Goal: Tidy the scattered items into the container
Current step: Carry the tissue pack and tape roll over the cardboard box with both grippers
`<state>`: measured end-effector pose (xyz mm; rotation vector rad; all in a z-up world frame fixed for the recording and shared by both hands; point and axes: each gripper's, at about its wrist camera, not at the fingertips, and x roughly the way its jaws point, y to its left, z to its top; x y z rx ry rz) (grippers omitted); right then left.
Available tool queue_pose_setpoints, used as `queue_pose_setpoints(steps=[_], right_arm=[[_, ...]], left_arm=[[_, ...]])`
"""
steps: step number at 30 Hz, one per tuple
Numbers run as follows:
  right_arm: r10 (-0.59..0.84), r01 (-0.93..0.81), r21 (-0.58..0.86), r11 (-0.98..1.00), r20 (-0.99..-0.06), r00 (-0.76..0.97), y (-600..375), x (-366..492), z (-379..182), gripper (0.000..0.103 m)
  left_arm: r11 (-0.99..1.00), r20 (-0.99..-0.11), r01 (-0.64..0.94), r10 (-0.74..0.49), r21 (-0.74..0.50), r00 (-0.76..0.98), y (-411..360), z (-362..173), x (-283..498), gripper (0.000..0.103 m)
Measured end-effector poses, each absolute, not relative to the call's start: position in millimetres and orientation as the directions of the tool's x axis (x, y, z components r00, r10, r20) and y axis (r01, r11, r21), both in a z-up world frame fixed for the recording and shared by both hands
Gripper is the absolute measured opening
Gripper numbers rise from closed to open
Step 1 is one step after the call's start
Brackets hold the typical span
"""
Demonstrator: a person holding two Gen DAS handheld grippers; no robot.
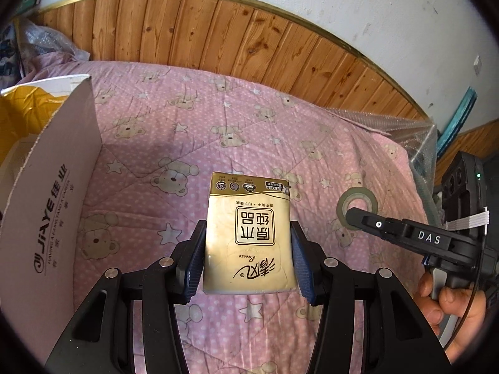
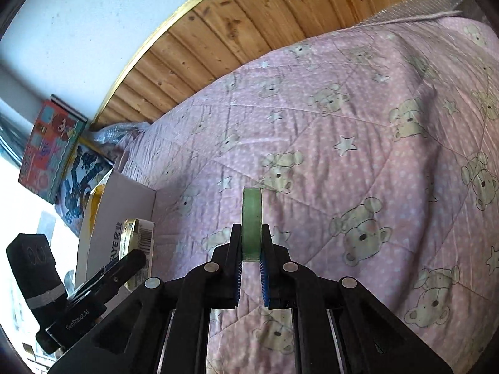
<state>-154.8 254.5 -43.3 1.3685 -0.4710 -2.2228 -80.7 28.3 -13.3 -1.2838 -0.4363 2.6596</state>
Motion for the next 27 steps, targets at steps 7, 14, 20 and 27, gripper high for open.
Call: queue_pose_setpoints(steps=[7, 14, 20, 27], right_arm=[[-0.579, 0.361, 0.460, -0.811, -0.715, -0.390, 212.1, -122.5, -17.2, 0.011], [-0.578, 0.458, 0.388, -0.800, -0.706, -0.410, 172.6, -96.2, 1.8, 0.011], [-0.580, 0.539, 0.321, -0.779, -0.695, -0.425, 134.2, -72.8, 17.4, 0.011], [-0.597, 0.624, 0.243, -0.743, -0.661, -0.454, 91.0, -38.5, 41.6, 0.011]], left_arm=[[-0.960, -0.730, -0.009, 0.220, -0.281, -0.647, 3.4, 11.0, -45.2, 0.053], [-0.950, -0.713, 0.044, 0.201, -0.309, -0.671, -34.7, 19.7, -19.3, 0.053], [-0.920, -0.680, 0.069, 0.233, -0.386, -0.695, -58.8, 21.1, -10.7, 0.053], [-0.909, -0.664, 0.080, 0.237, -0.409, -0.709, -79.8, 25.9, -3.8, 0.053]])
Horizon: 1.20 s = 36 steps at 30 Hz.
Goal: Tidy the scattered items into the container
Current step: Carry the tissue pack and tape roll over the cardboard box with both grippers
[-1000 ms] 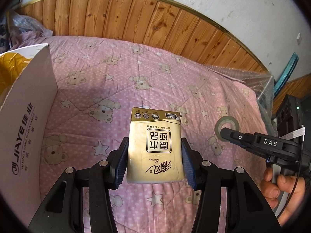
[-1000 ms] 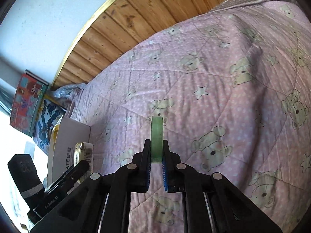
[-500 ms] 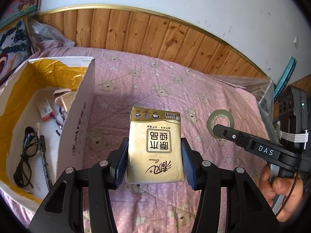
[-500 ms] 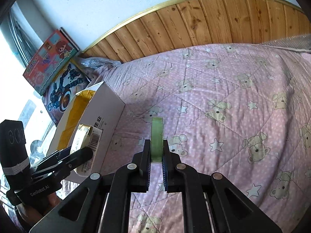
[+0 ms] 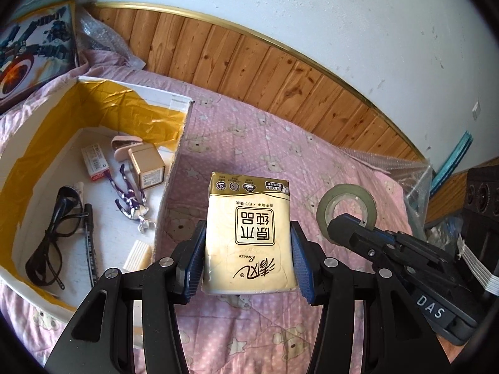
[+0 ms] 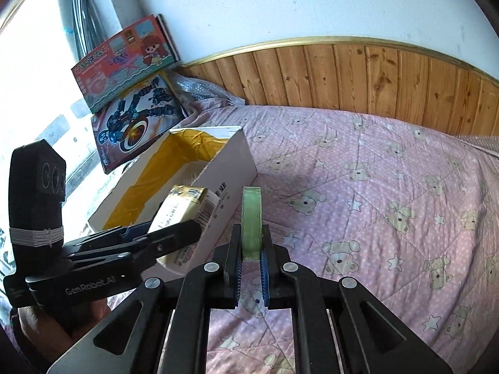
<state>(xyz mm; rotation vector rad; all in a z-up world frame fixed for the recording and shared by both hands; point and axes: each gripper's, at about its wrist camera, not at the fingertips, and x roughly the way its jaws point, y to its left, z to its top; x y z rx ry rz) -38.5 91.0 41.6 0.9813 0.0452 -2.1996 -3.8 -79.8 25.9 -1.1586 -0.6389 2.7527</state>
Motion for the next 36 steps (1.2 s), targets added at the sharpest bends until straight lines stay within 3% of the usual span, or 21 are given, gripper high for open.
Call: queue_pose_setpoints(steps=[19, 36], right_arm=[[-0.601, 0.702, 0.139, -0.699, -0.646, -0.471, 9.3, 10.6, 60.7, 0.011], [-0.582, 0.742, 0.061, -0.667, -0.665, -0.468, -66.7, 13.1, 77.0, 0.011]], left_arm=[[-0.896, -0.611, 0.130, 0.178, -0.425, -0.771, -146.8, 45.0, 22.5, 0.053], [-0.798, -0.589, 0.223, 0.195, -0.560, -0.784, -221.6, 40.0, 23.2, 0.052]])
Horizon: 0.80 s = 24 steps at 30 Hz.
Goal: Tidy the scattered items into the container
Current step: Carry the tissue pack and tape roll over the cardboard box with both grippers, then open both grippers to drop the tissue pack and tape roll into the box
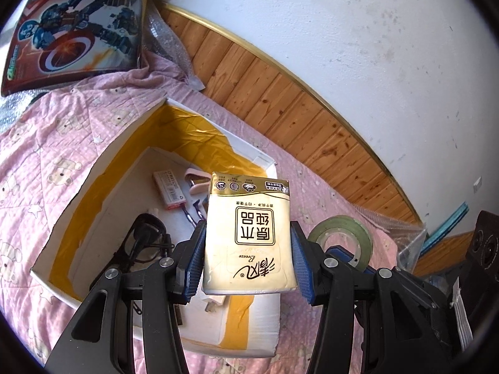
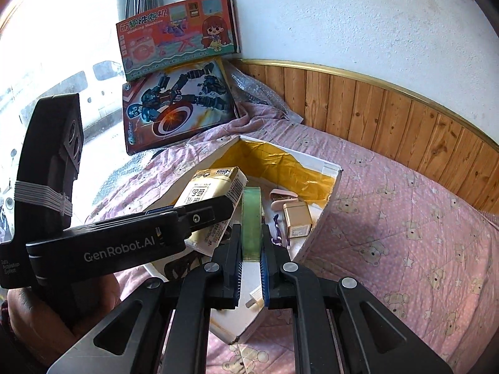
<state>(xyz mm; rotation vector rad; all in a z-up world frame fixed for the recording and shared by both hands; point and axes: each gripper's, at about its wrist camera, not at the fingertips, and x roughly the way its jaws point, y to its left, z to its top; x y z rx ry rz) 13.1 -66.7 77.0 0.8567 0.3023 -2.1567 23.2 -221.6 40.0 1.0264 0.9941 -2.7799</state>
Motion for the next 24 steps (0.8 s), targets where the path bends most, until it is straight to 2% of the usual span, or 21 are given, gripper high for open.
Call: queue_pose_setpoints(steps=[10, 24], right_arm=[[-0.538, 0.760, 0.021, -0.649, -0.719, -0.440, -97.7, -4.9, 71.1, 0.011], [-0.469, 0.770, 0.092, -0.631, -0.836, -0.285, -131.2, -51.6, 34.6, 0.011]], left_arm=[[-0.696, -0.581, 0.307, 0.194, -0.649, -0.790, -271.5, 30.5, 7.0, 0.052], [-0.568, -0.640, 0.432, 0.234, -0.701, -0.732, -309.0, -11.9, -36.5, 0.052]])
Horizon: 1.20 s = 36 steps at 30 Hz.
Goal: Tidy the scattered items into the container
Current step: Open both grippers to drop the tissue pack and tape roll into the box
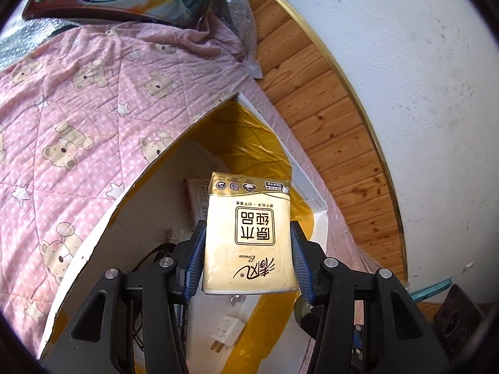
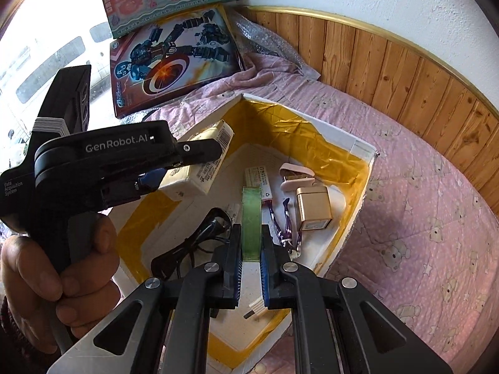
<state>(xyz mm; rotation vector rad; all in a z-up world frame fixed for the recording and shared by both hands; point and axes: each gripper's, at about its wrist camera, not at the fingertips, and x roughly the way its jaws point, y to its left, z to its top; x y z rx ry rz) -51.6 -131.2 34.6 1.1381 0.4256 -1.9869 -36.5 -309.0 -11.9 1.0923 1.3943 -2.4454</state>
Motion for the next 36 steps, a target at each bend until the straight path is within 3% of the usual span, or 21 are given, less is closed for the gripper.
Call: queue_pose_setpoints(steps=[7, 14, 15, 18, 29, 31, 36], right_arm=[[-0.435, 0.766, 0.147, -0.625, -0.881, -0.186, -149.2, -71.3, 9.6, 0.011], [-0.404, 0.769, 0.152, -0.621, -0.903, -0.147, -166.8, -79.9, -3.0, 0.011], [-0.400, 0.769, 0.154, -0.620, -0.906, -0.142, -168.7, -81.1, -4.3, 0.012], [-0.388, 0.759, 0.145, -0.635, -0.909, -0.151, -168.9, -83.4, -6.3, 0.032], [-0.368, 0.746, 0.141, -0.650, -0.918, -0.148, -146.0, -73.6, -10.3, 0.036], [-0.368, 0.743, 0.140, -0.655, -0.917, -0.152, -139.7, -70.6, -8.4, 0.043], [-0.370, 0.743, 0.132, -0.656, -0.914, -0.164, -126.3, -62.0, -1.3, 0.046]], left_arm=[[-0.488, -0.648, 0.474, 0.287, -0.733, -0.706, -326.1, -31.6, -45.0, 0.053], [-0.558, -0.724, 0.519, 0.237, -0.647, -0.647, -319.9, -36.8, -57.1, 0.056], [-0.560, -0.727, 0.522, 0.235, -0.644, -0.645, -320.7, -37.7, -57.4, 0.058], [-0.566, -0.723, 0.511, 0.243, -0.647, -0.646, -319.9, -37.5, -58.0, 0.061], [-0.616, -0.724, 0.483, 0.218, -0.622, -0.654, -313.8, -27.4, -57.4, 0.064], [-0.638, -0.730, 0.477, 0.203, -0.604, -0.653, -310.1, -23.9, -56.3, 0.064], [-0.721, -0.748, 0.465, 0.111, -0.514, -0.654, -296.2, -7.5, -48.2, 0.064]])
